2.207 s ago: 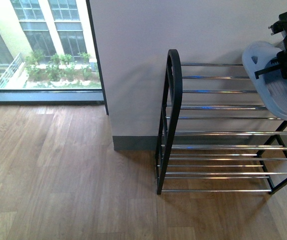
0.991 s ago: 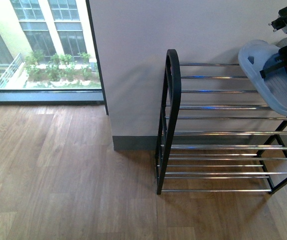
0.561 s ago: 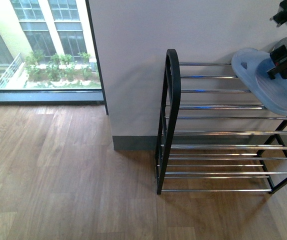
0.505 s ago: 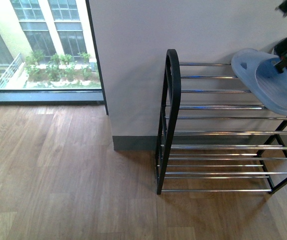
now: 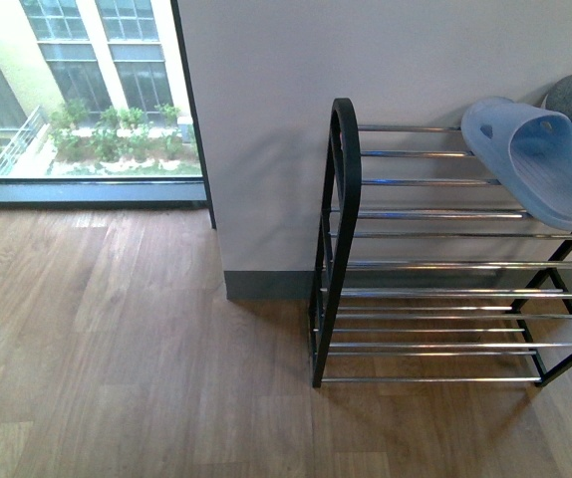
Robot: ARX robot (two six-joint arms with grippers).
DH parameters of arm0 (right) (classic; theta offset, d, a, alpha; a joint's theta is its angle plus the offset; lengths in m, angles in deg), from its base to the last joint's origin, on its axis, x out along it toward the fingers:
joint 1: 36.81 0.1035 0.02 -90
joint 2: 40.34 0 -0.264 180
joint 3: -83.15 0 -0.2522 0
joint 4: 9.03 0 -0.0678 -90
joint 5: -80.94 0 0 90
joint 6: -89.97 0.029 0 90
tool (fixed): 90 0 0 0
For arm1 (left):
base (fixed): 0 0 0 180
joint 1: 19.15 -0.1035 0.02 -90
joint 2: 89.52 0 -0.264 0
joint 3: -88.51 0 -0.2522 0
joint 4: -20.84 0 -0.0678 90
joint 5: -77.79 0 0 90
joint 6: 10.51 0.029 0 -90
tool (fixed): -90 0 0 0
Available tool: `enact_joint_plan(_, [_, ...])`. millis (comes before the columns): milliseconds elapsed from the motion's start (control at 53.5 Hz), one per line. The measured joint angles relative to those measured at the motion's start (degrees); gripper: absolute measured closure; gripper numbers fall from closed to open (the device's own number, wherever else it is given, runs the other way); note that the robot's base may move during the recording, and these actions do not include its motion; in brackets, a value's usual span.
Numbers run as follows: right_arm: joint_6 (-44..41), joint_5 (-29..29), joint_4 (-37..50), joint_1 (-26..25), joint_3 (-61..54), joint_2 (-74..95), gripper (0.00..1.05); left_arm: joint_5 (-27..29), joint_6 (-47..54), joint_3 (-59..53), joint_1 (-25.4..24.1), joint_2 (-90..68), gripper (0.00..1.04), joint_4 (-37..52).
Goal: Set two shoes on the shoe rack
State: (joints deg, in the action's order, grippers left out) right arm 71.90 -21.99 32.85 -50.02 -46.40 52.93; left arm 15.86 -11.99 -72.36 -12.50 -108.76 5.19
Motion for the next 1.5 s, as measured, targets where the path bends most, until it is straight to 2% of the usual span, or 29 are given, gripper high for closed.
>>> enact_joint_plan(75, [7.61,0.87,1.25,1.27,-3.58,-3.04,0.59,0.17,0.0,0.0,0.0,0.02,1.03,0.0])
enact_joint_plan(168, [13.97,2.69,2.58,2.8,-9.55,-8.07,0.78,0.17,0.0,0.0,0.0,0.0,1.03,0.0])
enact_joint_plan(337, [16.41,4.96,2.93,4.57,-16.7,-13.73,1.04,0.17,0.0,0.0,0.0,0.0,1.03,0.0])
enact_joint_plan(729, [17.27,8.26,0.09,8.24,-27.32,-27.45,1.03,0.2,0.0,0.0,0.0,0.0,1.03,0.0])
enact_joint_plan(823, [17.25,10.45,2.49,9.9,-30.4,-28.57,1.03,0.2,0.0,0.0,0.0,0.0,1.03,0.0])
enact_joint_plan(860, [17.35,12.41,1.22,11.61,-31.67,-30.16,1.03,0.2,0.0,0.0,0.0,0.0,1.03,0.0])
enact_joint_plan(917, [17.38,12.41,-0.94,12.81,-32.76,-33.33,1.03,0.17,0.02,0.0,0.0,0.0,1.03,0.0])
enact_joint_plan(1496, [17.42,12.92,-20.61,13.0,-35.58,-57.35,1.03,0.2,0.0,0.0,0.0,0.0,1.03,0.0])
